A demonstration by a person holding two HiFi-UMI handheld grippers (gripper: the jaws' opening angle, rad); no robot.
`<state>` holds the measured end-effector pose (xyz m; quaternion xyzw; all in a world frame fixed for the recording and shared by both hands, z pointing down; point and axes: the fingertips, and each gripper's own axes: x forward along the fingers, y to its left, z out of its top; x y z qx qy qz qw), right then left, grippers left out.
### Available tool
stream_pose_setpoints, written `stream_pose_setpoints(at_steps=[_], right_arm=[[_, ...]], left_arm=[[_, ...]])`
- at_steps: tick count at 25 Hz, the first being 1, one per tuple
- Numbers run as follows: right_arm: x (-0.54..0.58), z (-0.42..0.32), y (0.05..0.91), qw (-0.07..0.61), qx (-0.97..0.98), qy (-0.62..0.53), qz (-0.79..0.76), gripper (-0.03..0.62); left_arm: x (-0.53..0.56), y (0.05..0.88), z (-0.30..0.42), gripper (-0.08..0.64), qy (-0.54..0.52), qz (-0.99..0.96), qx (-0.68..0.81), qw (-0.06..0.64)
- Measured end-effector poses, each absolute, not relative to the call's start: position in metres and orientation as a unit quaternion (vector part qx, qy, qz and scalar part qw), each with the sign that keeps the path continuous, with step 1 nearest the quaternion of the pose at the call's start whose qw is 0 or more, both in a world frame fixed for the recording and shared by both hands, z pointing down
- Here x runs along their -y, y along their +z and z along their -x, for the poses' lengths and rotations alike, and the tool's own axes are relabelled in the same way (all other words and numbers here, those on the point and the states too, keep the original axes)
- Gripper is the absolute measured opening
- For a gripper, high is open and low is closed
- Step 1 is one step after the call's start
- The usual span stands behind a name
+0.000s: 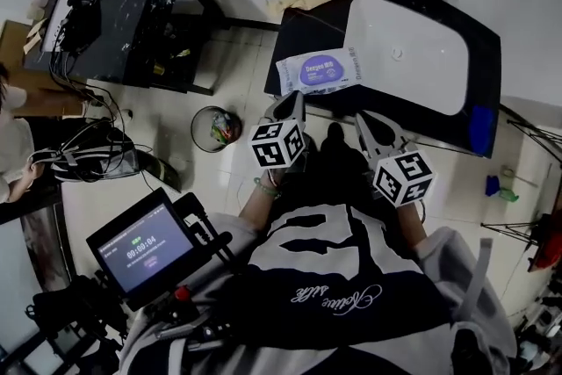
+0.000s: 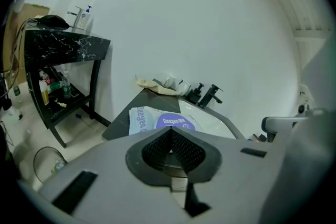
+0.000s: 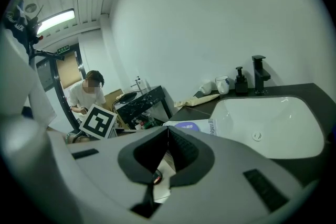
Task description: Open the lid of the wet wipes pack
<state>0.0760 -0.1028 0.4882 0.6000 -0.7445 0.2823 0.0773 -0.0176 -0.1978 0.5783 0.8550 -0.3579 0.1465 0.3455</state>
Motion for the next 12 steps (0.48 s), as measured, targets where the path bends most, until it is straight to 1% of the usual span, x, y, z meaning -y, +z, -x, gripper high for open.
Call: stream_pose_setpoints(at_steps=[11,12], right_arm=[[0.159,-0.072,0.536,0.172,0.802,0.275,-0.502,0.0],[0.164,-0.07,0.54,0.18,0.81,0.272,-0.488,0.019]], left_arm=[[0.208,0.625,0.003,-0.002,0.191,-0.819,0.385,0.379],[0.207,0.628,0.003,-0.002,0.196,-0.816,0.387,0.381]])
